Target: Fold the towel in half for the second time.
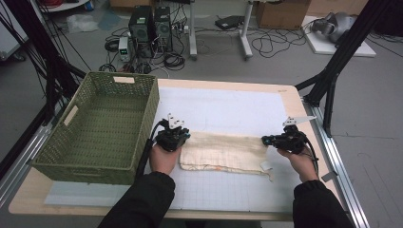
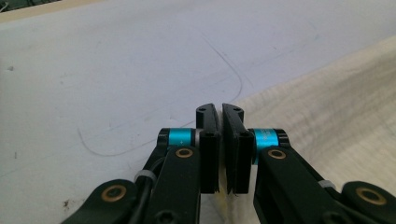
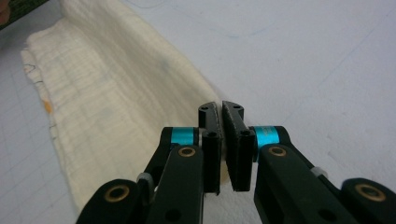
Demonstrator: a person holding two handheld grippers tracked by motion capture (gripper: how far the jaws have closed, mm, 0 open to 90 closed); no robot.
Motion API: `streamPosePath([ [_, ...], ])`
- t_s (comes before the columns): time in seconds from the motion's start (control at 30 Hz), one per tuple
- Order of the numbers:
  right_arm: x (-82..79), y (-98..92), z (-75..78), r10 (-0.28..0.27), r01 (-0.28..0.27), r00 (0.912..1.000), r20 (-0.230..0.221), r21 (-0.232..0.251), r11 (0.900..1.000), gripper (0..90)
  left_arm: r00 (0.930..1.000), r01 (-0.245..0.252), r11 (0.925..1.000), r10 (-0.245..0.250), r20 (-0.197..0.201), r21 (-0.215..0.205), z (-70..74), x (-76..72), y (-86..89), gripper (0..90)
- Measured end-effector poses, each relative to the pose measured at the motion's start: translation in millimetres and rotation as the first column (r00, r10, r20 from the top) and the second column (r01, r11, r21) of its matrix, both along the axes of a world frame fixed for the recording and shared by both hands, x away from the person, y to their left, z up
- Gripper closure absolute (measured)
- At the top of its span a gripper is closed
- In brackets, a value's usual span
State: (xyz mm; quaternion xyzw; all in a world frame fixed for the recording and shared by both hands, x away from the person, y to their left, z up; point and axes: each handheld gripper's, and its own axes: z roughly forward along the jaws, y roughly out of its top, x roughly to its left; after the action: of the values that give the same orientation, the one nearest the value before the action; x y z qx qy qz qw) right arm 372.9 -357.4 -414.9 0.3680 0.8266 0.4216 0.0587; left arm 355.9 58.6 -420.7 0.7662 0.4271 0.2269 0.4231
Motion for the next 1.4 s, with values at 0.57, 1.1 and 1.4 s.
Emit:
streamPosePath([
  [0.57, -44.0, -0.9, -5.7, 0.103, -0.103, 0.9943, 0.03, 0.014, 0.995, 85.3, 0.9942, 0.107, 0.9921, -0.107, -0.004, -0.066, -8.8, -48.2, 16.5, 84.2],
  [1.1, -55.7, -3.2, -17.5, 0.116, -0.116, 0.9932, -0.004, 0.03, 0.993, 70.3, 0.971, 0.207, 0.977, -0.212, -0.111, -0.053, -17.7, -60.8, 21.0, 69.9],
  [1.4, -53.4, 5.9, 0.9, 0.086, -0.088, 0.9959, 0.028, 0.098, 0.991, 63.4, 0.9711, 0.208, 0.9776, -0.21, -0.113, -0.035, -15.6, -62.9, 22.0, 78.3],
])
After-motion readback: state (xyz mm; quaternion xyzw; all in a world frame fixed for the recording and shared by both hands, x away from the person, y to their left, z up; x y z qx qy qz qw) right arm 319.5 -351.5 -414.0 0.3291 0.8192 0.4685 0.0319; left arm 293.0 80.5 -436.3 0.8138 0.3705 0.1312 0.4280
